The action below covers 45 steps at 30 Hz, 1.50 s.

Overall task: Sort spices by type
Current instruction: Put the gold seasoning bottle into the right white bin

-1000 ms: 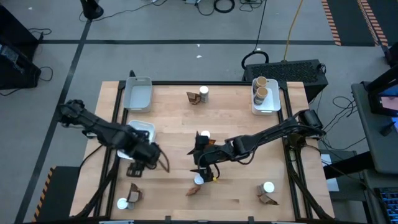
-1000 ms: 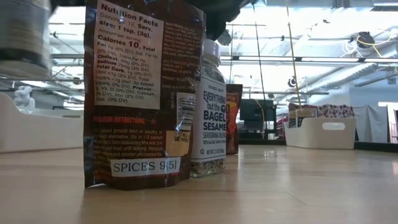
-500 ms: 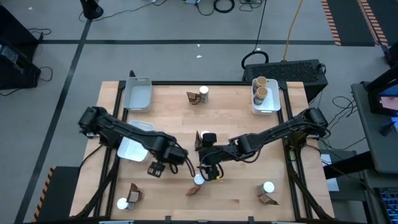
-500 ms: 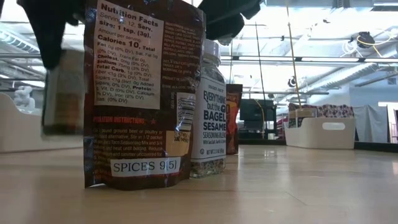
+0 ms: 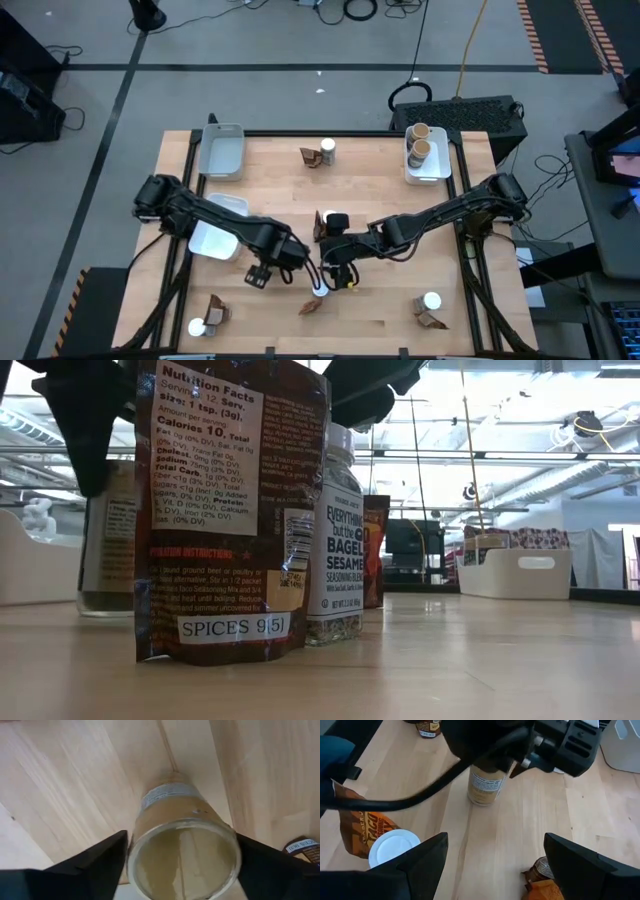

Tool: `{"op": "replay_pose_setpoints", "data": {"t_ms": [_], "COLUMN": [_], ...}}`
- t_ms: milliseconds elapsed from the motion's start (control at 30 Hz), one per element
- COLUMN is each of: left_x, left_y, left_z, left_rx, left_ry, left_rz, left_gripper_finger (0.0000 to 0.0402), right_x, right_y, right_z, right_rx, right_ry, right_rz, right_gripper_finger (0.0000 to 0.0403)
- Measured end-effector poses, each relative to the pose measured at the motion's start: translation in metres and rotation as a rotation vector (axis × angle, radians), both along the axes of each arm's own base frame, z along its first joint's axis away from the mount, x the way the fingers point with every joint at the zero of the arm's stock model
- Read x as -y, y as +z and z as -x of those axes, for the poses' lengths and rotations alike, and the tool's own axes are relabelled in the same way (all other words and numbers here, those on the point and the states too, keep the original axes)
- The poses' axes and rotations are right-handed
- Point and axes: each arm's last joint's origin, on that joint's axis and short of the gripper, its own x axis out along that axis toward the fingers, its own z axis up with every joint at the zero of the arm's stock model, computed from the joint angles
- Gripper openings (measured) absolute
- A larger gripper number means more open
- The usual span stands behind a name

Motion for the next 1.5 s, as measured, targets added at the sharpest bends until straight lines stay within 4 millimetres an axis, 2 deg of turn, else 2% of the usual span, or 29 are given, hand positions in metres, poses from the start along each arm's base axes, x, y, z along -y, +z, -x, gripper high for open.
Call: {"op": "replay_pose_setpoints", "data": {"t_ms": [100,200,367,533,667,900,1033,1133,1300,1500], "left_x": [0.0,0.0,0.0,0.0,-0.001,-0.01,-0.015,-0.017,-0.021,-0.028], "left_y": [0.0,0.0,0.007,0.024,0.038,0.081,0.11,0.124,0.122,0.088], "left_z": [0.0,0.0,0.0,0.0,0.008,0.046,0.076,0.099,0.132,0.154], "left_rx": [-0.002,-0.003,-0.007,0.003,0.001,0.136,0.341,0.527,0.807,1.04], "left_ry": [0.009,0.007,-0.009,0.0,0.037,0.133,0.197,0.212,0.241,0.238], "left_rz": [-0.001,-0.001,-0.003,-0.001,-0.005,0.026,0.031,0.044,0.048,0.008], "left_gripper_finger": [0.0377,0.0392,0.0395,0.0396,0.0397,0.0397,0.0397,0.0397,0.0397,0.0397], "right_x": [0.0,0.0,0.0,0.0,0.0,-0.002,-0.003,-0.004,-0.006,0.002], "right_y": [0.0,0.0,0.0,0.0,0.0,0.001,0.003,0.006,0.008,0.01], "right_z": [0.0,0.0,0.0,0.0,0.0,0.0,-0.003,-0.005,-0.012,-0.019], "right_rx": [-0.002,-0.002,-0.002,-0.002,-0.001,0.008,0.047,0.087,0.151,0.212], "right_ry": [0.0,0.0,0.0,0.0,0.0,0.001,0.004,0.004,0.008,-0.037], "right_rz": [0.001,0.001,0.001,0.001,0.0,-0.007,-0.017,-0.03,-0.052,-0.108], "right_gripper_finger": [0.0313,0.0313,0.0313,0.0313,0.0313,0.0313,0.0313,0.0313,0.0313,0.0313]}}
